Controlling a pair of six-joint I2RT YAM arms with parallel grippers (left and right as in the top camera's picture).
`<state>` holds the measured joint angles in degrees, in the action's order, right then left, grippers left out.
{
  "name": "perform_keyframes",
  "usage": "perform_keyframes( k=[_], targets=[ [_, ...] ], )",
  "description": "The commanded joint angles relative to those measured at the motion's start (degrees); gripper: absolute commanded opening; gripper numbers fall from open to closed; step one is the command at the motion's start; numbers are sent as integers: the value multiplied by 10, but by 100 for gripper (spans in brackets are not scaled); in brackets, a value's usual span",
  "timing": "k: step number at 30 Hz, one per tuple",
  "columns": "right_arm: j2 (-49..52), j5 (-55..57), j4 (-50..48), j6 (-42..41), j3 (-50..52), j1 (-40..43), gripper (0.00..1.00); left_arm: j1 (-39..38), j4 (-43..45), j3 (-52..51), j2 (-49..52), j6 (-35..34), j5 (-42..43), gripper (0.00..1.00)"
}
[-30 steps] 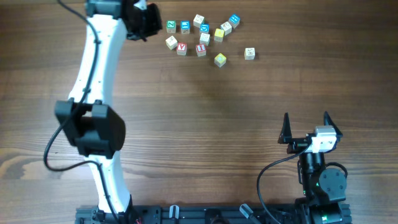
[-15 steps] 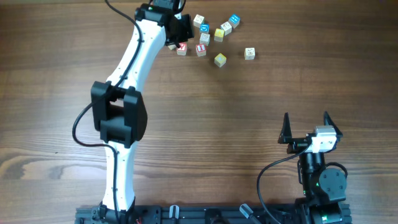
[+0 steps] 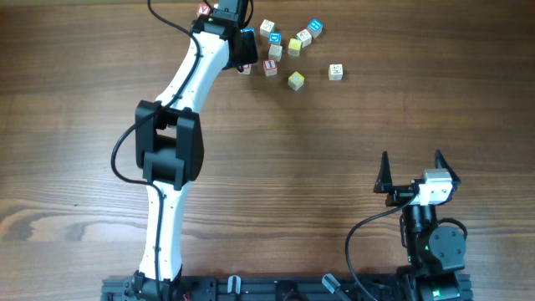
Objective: Form a horizontal line
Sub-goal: 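Reach the left gripper to the red-lettered 'A' block at the cluster, then grasp the red 'A' block with the left gripper and lift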
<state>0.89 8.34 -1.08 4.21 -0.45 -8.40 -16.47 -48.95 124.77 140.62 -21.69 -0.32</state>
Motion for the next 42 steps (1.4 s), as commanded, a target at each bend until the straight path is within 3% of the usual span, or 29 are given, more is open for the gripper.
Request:
perform_keyframes(
  k=[1,6,12,19,21,29,34,42],
  targets=[
    [-5,-9,-1,3,2,2,100,-3,2,7,31,5,-13,51],
    [-5,-9,-1,3,2,2,100,-4,8,7,36,24,-13,60],
    [-5,-9,-1,3,2,2,100,-6,11,7,36,24,-13,35],
    [-5,-9,-1,3,2,2,100,-6,5,7,36,24,-13,31],
    [-5,-9,-1,3,2,2,100,-6,7,7,36,24,-13,38],
    [-5,-9,-1,3,2,2,100,-6,-2,7,22,24,-13,20],
    [-5,-9,-1,3,2,2,100,-5,-70,7,-56,24,-13,20],
    [-5,-9,-1,3,2,2,100,-5,-308,7,-271,24,-13,21]
  ],
)
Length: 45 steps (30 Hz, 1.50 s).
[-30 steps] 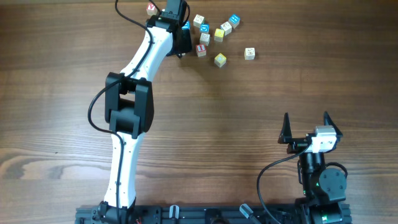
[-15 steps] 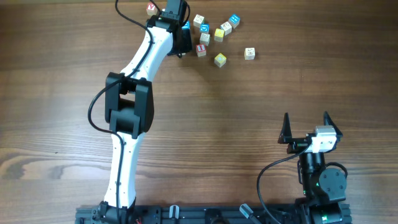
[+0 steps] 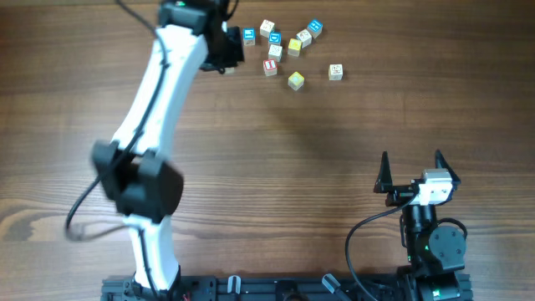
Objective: Form a horizontal line
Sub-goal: 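Grasp the red 'A' block with the left gripper and lift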
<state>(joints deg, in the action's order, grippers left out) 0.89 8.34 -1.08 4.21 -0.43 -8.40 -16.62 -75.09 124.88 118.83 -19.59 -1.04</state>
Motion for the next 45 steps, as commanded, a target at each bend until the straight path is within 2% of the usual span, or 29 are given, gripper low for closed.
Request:
perform_keyframes(
  k=[1,6,13,22,29,35,41,45],
  targets=[
    [-5,-9,-1,3,1,2,100,-3,-69,6,-68,3,-5,21],
    [-5,-9,-1,3,1,2,100,-3,-182,6,-92,2,-5,23],
    [-5,-9,-1,3,1,2,100,-31,-174,-80,-92,-4,-5,24],
    [-5,-9,-1,3,1,2,100,-49,-28,-307,-92,-6,9,27],
    [-5,-9,-1,3,1,2,100,-49,113,-431,-92,-3,10,30],
    [-5,-9,-1,3,1,2,100,-49,189,-497,-92,-2,10,30],
    [-5,-9,-1,3,1,2,100,-49,235,-515,-92,-1,10,30],
    [-5,-9,-1,3,1,2,100,-49,263,-515,-92,4,10,35]
  ],
)
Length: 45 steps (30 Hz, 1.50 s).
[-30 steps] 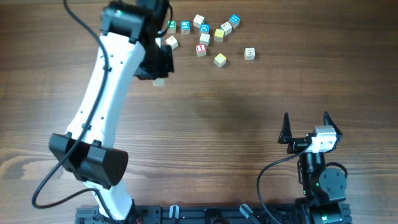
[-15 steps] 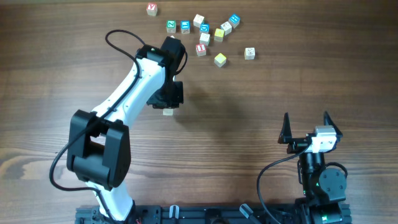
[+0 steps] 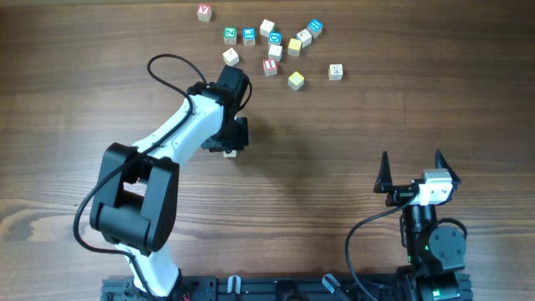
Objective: Form a horizontal line
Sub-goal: 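Grasp the red 'A' block with the left gripper and lift, then carry the 'A' block toward the table center and release it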
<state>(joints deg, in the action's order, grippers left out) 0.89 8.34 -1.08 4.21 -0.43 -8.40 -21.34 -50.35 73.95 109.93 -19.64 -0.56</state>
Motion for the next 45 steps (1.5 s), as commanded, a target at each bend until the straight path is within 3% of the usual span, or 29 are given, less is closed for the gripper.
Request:
perform_keyframes(
  k=[1,6,9,12,19,29,33,37,39,45],
  targets=[
    [-5,-9,-1,3,1,2,100,-2,20,-6,-3,12,5,36],
    [-5,-9,-1,3,1,2,100,-2,26,-6,-3,12,5,39],
    [-5,-9,-1,3,1,2,100,-2,26,-6,-3,12,5,46],
    [-5,-9,-1,3,1,2,100,-2,26,-6,-3,12,5,34],
    [-5,-9,-1,3,1,2,100,-11,24,-6,-3,32,14,30],
    [-5,-9,-1,3,1,2,100,-31,22,-6,-3,57,9,34],
    [-5,-9,-1,3,1,2,100,-31,22,-6,-3,57,9,41],
    [-5,-9,-1,3,1,2,100,-31,22,-6,-3,57,9,60],
    [-5,-9,-1,3,1,2,100,-31,22,-6,-3,57,9,63],
    [-5,-9,-1,3,1,2,100,-31,22,-6,-3,54,9,41]
  ],
)
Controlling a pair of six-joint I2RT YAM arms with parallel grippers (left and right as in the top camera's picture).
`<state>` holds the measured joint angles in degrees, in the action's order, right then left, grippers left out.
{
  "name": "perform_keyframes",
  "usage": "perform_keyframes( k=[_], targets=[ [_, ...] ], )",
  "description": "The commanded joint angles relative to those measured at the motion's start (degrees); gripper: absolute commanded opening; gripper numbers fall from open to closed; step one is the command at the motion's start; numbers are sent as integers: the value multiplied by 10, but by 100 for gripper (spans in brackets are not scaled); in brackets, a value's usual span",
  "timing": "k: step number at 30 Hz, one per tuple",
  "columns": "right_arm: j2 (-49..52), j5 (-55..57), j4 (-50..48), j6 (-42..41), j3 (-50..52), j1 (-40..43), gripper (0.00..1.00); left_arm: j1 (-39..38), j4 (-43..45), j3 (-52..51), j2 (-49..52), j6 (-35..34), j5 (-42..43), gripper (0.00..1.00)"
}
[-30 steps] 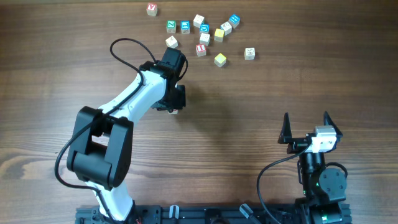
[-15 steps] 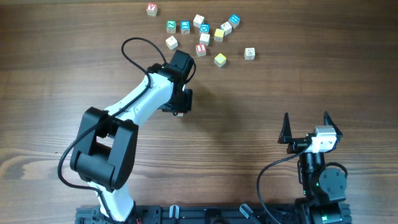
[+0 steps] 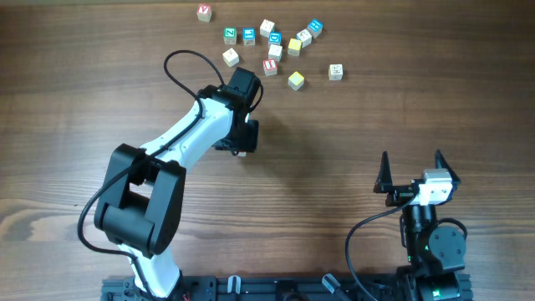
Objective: Form a horizontal line
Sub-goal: 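Carry the 'A' block toward the table center and release it, then reach the left gripper back to the cluster and grasp the 'M' block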
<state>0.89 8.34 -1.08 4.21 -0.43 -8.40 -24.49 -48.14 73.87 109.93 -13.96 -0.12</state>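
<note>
Several small lettered cubes lie scattered at the far edge of the table, among them a red Y cube (image 3: pixel 203 12), a blue pair (image 3: pixel 238 34), a pale cube (image 3: pixel 231 57), a red cube (image 3: pixel 269 66), a yellow cube (image 3: pixel 296 80) and a white cube (image 3: pixel 335 71). My left gripper (image 3: pixel 242 144) points down over bare wood below the cluster. Its fingers look close together, and a pale cube corner (image 3: pixel 237 154) peeks out under them. My right gripper (image 3: pixel 412 157) rests open and empty at the near right.
The wooden table (image 3: pixel 376 109) fills the overhead view. The left arm's cable (image 3: pixel 180 63) loops above its forearm. Both arm bases stand on the black rail (image 3: pixel 276 288) along the near edge.
My left gripper has shifted a little to the right and away from me, with the pale cube still under its fingers. The scattered cubes and the right arm are unchanged.
My left gripper first reached into the left side of the cube cluster at the far edge, then sat slightly further left there. Later it was down over bare wood mid-table with a pale cube beneath it, and one cube was gone from the cluster's lower left. It now stands slightly further right.
</note>
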Motion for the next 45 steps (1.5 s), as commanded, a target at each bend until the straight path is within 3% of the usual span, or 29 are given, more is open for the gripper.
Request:
perform_keyframes(
  k=[1,5,8,11,15,22,28,29,30,31,32,36,38,45],
  targets=[
    [-5,-9,-1,3,1,2,100,0,0,-5,-3,-15,5,40],
    [-5,-9,-1,3,1,2,100,0,0,-5,-3,-19,5,35],
    [-5,-9,-1,3,1,2,100,0,0,-5,-3,-19,5,41],
    [-5,-9,-1,3,1,2,100,0,0,-5,-3,-19,5,54],
    [-5,-9,-1,3,1,2,100,0,0,-5,-3,-19,5,98],
    [-5,-9,-1,3,1,2,100,0,-5,9,-10,-19,-17,100],
    [-5,-9,-1,3,1,2,100,0,-46,102,-71,-19,-34,100],
    [-5,-9,-1,3,1,2,100,0,-50,125,-88,-19,-34,95],
    [-5,-9,-1,3,1,2,100,0,-50,147,-105,-19,-34,70],
    [-5,-9,-1,3,1,2,100,0,-47,162,-118,-19,-34,14],
    [-5,-9,-1,3,1,2,100,0,-40,176,-134,-19,-34,4],
    [-5,-9,-1,3,1,2,100,0,2,196,-187,-25,-35,4],
    [-5,-9,-1,3,1,2,100,7,3,218,-200,-69,-38,4],
    [-5,-9,-1,3,1,2,100,76,-23,398,-187,-77,-4,4]
  ],
)
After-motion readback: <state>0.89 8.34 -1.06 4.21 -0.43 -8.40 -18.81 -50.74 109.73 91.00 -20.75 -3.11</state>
